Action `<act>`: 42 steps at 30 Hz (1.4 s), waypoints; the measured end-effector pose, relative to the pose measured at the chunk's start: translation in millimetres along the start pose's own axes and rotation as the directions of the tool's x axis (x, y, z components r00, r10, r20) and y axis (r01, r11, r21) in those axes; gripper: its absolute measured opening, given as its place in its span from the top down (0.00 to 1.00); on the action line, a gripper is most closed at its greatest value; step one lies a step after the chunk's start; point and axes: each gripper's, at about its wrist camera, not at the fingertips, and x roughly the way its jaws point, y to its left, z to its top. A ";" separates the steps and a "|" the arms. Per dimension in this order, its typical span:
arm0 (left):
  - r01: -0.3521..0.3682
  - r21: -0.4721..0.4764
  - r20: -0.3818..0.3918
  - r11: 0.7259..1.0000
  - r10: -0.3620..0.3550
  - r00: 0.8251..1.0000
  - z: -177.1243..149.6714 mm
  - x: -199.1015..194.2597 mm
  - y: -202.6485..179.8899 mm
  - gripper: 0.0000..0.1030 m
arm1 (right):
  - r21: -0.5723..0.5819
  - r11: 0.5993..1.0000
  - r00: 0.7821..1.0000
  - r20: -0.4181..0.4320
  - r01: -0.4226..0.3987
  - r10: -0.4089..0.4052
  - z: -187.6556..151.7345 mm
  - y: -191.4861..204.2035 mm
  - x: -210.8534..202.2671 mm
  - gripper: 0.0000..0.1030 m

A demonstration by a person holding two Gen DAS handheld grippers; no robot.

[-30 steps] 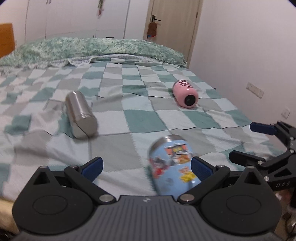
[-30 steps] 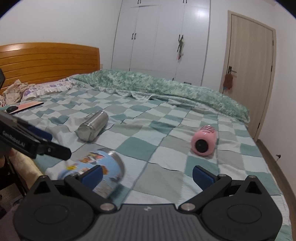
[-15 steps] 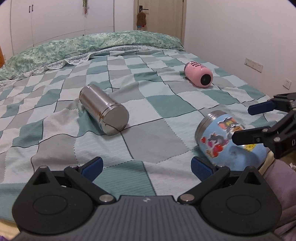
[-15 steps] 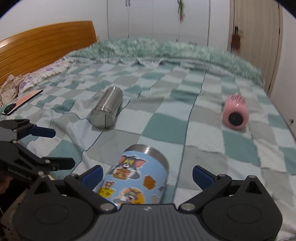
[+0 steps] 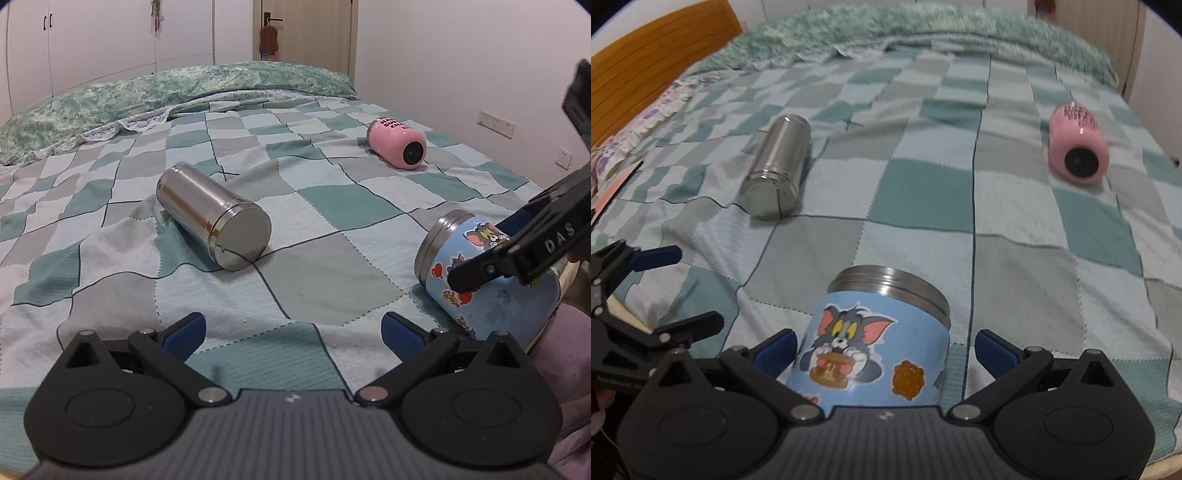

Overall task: Flip cup upright
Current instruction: 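Rotate the blue cup upright with the right tool, rim facing up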

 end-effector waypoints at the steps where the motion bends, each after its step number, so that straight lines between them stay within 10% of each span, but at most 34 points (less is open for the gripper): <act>1: 0.000 -0.002 0.000 1.000 0.000 1.000 -0.1 0.8 0.8 0.00 | 0.013 1.000 1.000 -0.021 -0.008 0.008 2.8 -1.9 3.6 0.02; 13: 0.012 -0.012 0.010 1.000 -0.012 1.000 -0.5 0.9 0.9 0.00 | 0.082 0.992 0.984 -0.140 -0.098 0.109 17.3 -12.1 18.0 0.15; 23: 0.025 -0.032 0.035 0.999 -0.024 0.999 2.2 -6.7 -4.4 0.00 | 0.094 0.970 0.972 0.093 -0.225 0.216 -7.0 -30.0 -18.2 0.18; 35: 0.011 -0.034 0.071 0.999 -0.008 0.997 13.0 -19.2 -9.9 0.00 | -0.095 0.989 0.835 0.531 -0.113 0.146 -28.5 -16.8 -65.9 0.19; 42: -0.002 -0.047 0.063 0.999 0.005 0.998 12.2 -18.2 -9.7 0.00 | -0.174 0.984 0.783 0.617 0.044 0.074 -24.8 -3.6 -38.2 0.19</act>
